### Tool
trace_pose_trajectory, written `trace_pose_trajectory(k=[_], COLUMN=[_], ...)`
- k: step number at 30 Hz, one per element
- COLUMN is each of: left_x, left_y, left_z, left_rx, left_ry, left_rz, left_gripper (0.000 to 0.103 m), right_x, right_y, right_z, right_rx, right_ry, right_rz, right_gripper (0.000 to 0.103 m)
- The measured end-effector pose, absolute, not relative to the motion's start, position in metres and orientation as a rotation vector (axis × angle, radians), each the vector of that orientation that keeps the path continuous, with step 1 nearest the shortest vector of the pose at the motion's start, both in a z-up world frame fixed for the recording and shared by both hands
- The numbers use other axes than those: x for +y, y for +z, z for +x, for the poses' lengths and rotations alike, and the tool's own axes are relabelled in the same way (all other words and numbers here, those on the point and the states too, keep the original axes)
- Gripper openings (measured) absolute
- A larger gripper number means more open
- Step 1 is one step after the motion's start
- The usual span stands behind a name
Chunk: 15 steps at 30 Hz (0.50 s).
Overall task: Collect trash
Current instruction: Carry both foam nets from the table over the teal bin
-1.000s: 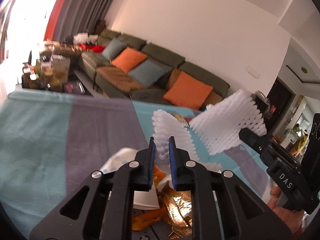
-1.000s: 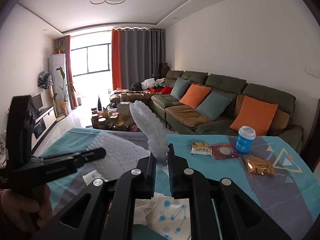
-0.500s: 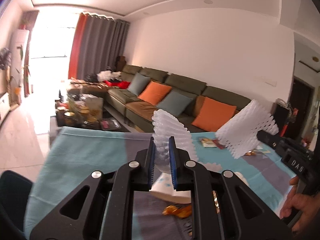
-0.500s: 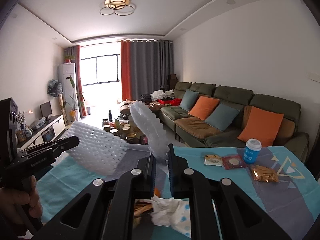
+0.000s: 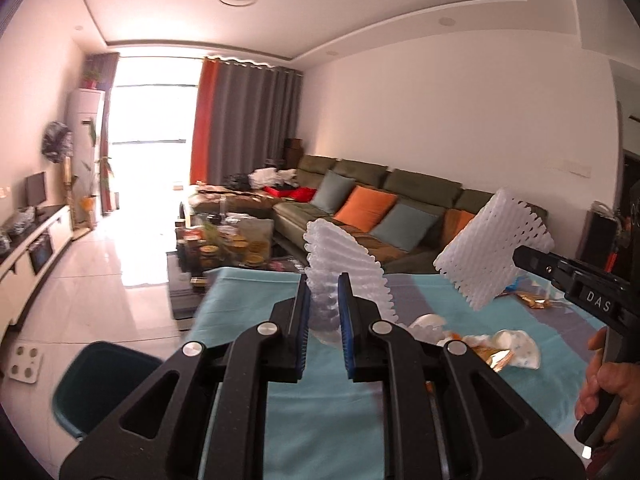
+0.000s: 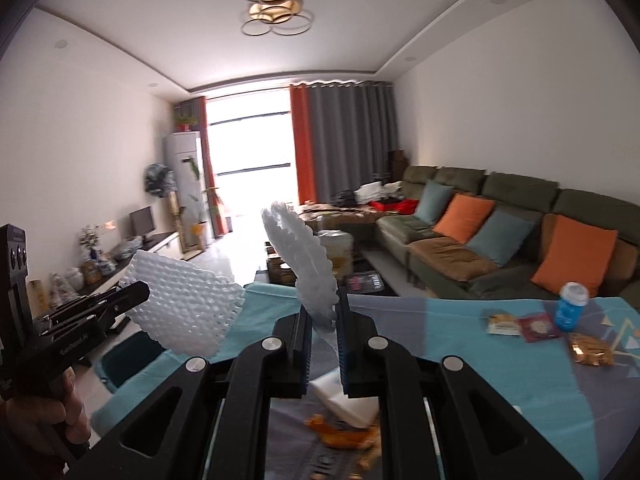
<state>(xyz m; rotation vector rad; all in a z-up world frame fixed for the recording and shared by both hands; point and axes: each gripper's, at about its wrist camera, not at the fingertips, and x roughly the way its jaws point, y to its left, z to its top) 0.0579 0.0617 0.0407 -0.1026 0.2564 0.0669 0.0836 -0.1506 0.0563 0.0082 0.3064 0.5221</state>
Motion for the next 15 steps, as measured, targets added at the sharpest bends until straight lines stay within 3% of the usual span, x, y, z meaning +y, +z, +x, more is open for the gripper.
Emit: trace_pose_trajectory(k=[15], left_x=[0.143], left_y=[0.044], left_z=[-0.032], left_rx=[0.247], left_ry=[0.296], left_rz=[-0.143], left_gripper=[0.015], right_x=[-0.062], right_y=[0.059], right_z=[0.084], right_rx=[0.345], right_ry=[0.758], right_rz=[-0.031], right_gripper=[0.01])
